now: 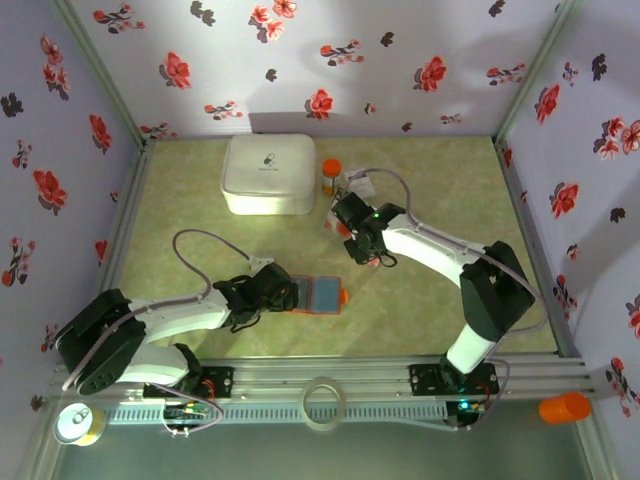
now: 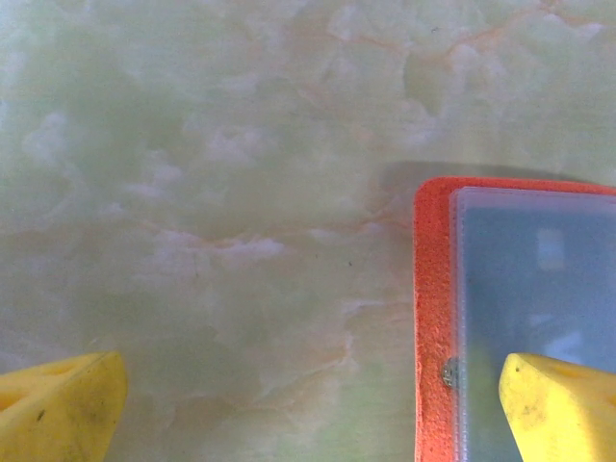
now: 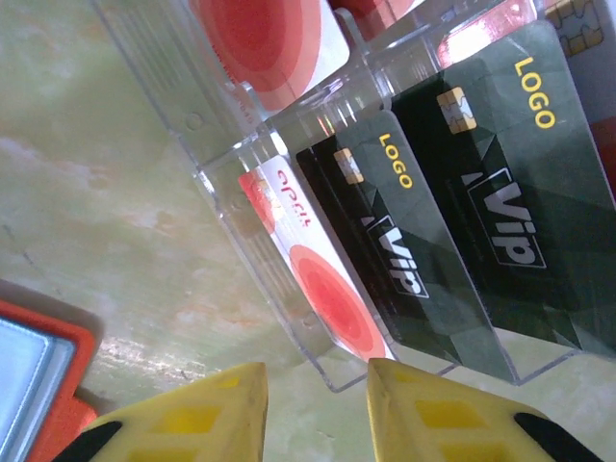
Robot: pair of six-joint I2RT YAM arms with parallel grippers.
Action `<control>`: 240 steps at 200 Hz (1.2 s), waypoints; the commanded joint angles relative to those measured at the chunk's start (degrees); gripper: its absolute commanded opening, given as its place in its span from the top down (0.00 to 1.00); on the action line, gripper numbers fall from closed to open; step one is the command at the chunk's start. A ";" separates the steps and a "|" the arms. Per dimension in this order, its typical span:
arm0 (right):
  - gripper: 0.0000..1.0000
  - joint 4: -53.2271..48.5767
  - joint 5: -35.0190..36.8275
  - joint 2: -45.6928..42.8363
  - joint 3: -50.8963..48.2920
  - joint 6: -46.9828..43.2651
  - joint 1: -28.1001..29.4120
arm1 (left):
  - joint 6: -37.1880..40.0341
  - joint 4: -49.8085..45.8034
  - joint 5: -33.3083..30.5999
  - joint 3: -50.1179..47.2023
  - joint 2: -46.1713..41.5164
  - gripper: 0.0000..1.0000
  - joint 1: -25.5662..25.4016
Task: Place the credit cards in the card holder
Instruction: Pick up the credit card from the storage box.
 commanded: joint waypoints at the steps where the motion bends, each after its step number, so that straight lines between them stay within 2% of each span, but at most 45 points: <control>1: 0.68 -1.87 2.52 1.97 2.09 -1.66 -0.43 | -0.56 0.48 -1.61 -0.95 -0.99 0.00 -0.46; 70: 0.71 -1.04 3.75 5.71 2.69 -2.68 -1.46 | -0.73 0.64 -1.62 -1.17 -1.08 0.00 -0.67; 150: 0.76 -0.99 0.55 6.33 2.84 -3.55 -1.65 | -0.74 1.10 -1.65 -1.02 -0.70 0.00 -0.76; 191: 0.70 -1.24 -1.24 5.94 3.27 -3.87 -1.65 | -0.93 1.10 -1.61 -0.93 -0.69 0.00 -0.93; 223: 0.57 -1.89 0.64 5.17 3.79 -4.09 -1.66 | -0.99 1.12 -1.62 -0.80 -0.67 0.00 -1.02; 240: 0.54 -2.04 2.28 4.60 3.98 -4.41 -1.66 | -1.00 1.05 -1.61 -0.67 -0.53 0.00 -1.02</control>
